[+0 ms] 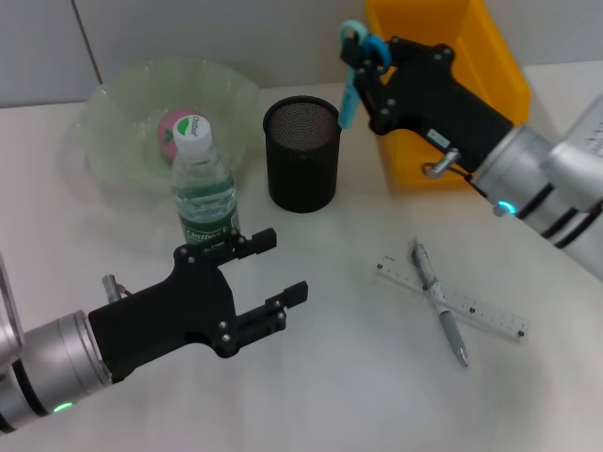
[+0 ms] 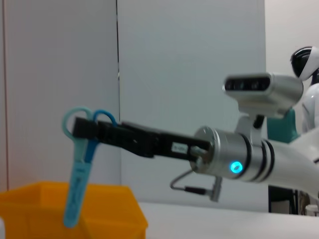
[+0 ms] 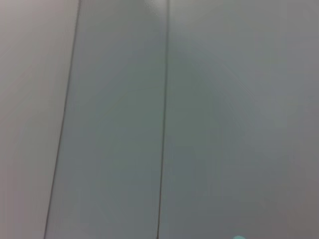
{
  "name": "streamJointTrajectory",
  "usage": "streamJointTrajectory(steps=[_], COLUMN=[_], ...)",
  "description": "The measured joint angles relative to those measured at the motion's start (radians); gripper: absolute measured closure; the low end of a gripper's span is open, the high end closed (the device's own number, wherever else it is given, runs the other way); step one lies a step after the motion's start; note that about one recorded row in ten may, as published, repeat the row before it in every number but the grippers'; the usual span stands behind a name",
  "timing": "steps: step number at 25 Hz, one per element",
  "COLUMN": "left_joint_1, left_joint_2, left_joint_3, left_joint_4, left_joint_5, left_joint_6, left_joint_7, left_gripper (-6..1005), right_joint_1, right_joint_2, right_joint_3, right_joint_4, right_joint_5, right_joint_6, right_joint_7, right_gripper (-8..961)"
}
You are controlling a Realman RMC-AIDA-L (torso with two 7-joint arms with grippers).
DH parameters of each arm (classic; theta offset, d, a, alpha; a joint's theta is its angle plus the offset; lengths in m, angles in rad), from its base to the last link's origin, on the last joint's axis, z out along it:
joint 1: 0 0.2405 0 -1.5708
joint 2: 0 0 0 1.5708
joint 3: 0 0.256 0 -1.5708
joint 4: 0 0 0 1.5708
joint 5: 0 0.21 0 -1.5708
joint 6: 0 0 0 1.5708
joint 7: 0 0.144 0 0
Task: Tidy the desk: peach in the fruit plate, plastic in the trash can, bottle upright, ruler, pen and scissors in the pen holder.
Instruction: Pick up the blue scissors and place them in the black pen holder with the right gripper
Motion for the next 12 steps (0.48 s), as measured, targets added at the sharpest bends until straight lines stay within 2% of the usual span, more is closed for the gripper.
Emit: streamJointTrajectory(steps=[4, 12], left_joint_1=[-0.005, -0.013], left_joint_2=[0.001, -0.001], left_joint_3=[0.001, 0.002], left_joint_4=[-0.017, -0.031], left_joint_5=[0.005, 0.012], left_joint_6=[-0.016, -0.03], left_joint_7=[-0.007, -0.026], left_gripper=[342, 341], right_joint_1=[0.039, 0.071], right_joint_2=[0.001, 0.002], right_joint_3=[0.004, 0.006], right_joint_4=[0.026, 0.025], right_joint_5=[0.003, 0.006], right_joint_6=[0.065, 0.105], right_joint_7=[-0.067, -0.086], right_gripper=[865, 844])
